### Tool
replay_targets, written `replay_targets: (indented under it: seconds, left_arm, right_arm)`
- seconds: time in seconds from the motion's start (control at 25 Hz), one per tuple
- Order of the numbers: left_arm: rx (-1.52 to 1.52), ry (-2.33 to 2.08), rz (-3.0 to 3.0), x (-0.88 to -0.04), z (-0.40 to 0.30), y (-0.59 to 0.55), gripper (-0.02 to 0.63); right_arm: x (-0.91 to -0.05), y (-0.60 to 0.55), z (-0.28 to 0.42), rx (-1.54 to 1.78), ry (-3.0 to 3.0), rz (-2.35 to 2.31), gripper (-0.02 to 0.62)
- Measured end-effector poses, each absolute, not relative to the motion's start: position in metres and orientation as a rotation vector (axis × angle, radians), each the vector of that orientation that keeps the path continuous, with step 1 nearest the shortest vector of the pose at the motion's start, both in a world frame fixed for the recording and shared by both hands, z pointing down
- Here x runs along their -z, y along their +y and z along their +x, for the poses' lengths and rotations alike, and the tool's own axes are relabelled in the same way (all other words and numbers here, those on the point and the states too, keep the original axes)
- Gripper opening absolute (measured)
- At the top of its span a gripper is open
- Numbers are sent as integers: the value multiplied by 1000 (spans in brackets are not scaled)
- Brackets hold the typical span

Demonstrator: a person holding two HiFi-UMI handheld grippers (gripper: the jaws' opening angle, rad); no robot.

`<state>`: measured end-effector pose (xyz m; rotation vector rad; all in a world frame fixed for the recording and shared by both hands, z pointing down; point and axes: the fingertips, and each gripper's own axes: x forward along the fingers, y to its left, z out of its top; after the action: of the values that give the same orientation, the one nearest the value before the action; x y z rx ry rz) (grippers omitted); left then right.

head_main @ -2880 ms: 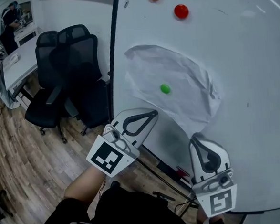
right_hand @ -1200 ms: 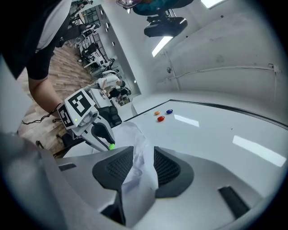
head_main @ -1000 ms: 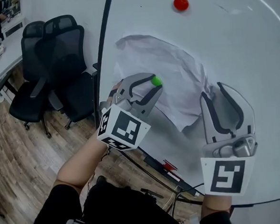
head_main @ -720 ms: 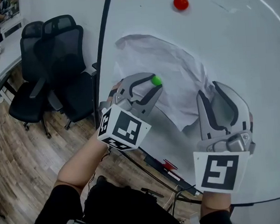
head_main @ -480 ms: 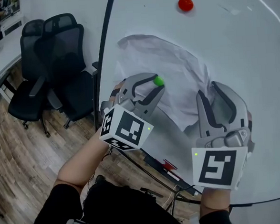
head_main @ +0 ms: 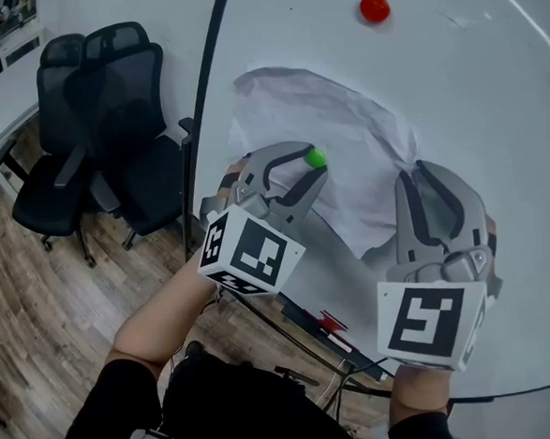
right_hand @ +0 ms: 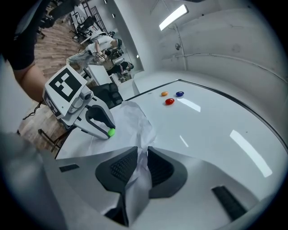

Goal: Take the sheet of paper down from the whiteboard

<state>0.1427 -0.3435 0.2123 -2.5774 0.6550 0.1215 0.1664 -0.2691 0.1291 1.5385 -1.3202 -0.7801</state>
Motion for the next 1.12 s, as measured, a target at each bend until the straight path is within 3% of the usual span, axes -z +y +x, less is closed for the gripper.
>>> replay_targets:
  seconds: [0.36, 1.12]
  left_arm:
    - [-120, 639, -2570, -211, 140, -339, 133]
    - [-239, 618, -2574, -185, 105, -310, 130]
  right_arm:
    - [-129, -263, 161, 754, -1383, 1560, 43]
    - [-132, -267, 162, 713, -1469, 1560, 29]
